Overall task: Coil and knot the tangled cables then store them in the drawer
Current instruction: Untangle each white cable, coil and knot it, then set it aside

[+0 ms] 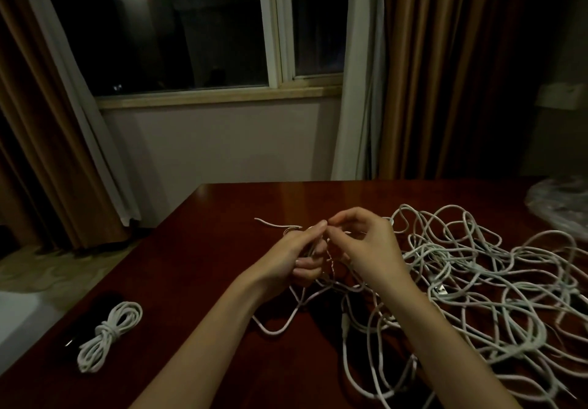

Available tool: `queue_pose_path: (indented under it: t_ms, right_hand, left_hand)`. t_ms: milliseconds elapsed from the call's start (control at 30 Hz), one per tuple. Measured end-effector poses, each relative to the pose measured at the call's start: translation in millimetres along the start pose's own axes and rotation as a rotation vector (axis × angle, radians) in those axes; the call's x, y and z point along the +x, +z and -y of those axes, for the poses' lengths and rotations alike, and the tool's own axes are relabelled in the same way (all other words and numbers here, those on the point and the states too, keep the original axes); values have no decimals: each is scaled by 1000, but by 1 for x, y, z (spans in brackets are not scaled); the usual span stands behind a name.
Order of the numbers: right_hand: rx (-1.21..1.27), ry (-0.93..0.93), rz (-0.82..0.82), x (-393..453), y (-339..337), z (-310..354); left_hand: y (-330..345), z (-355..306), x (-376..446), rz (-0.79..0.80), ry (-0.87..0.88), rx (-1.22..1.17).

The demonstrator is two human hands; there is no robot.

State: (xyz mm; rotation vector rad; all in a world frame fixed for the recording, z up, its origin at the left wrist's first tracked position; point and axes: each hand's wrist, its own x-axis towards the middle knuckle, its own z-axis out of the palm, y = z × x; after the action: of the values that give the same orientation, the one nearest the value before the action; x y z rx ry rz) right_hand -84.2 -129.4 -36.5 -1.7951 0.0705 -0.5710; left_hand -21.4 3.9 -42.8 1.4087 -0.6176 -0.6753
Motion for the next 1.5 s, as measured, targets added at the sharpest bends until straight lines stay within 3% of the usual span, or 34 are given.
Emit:
queue_pose_path:
  t_ms: [167, 300, 467, 600, 733, 867, 1133, 1300, 1500]
  right_hand:
    - [47, 51, 25, 0, -1, 2]
    - [57, -23, 88, -6, 3, 7]
    - [24, -113, 122, -9, 10, 6]
    - [-26, -129, 192, -13, 16, 3]
    - [-84, -160, 212, -15, 21, 1]
    - [-99, -142, 235, -15, 20, 1]
    - [-297, -187, 286, -15, 22, -3]
    - [-609, -257, 377, -15, 21, -5]
    - [-616, -269, 493, -15, 18, 0]
  left_hand:
    - [-6, -1, 2, -127, 98, -243]
    - [-7, -1, 4, -290, 175, -150]
    - [1, 3, 7, -304, 214, 27]
    - [3, 4, 5, -290, 198, 53]
    - [5, 2, 5, -464, 160, -3]
    - [-2, -1, 5, -433, 173, -342]
    - [-8, -5, 4, -359, 191, -702]
    - [-14, -9, 1, -305, 175, -728]
    - [-16, -13, -5, -231, 104, -626]
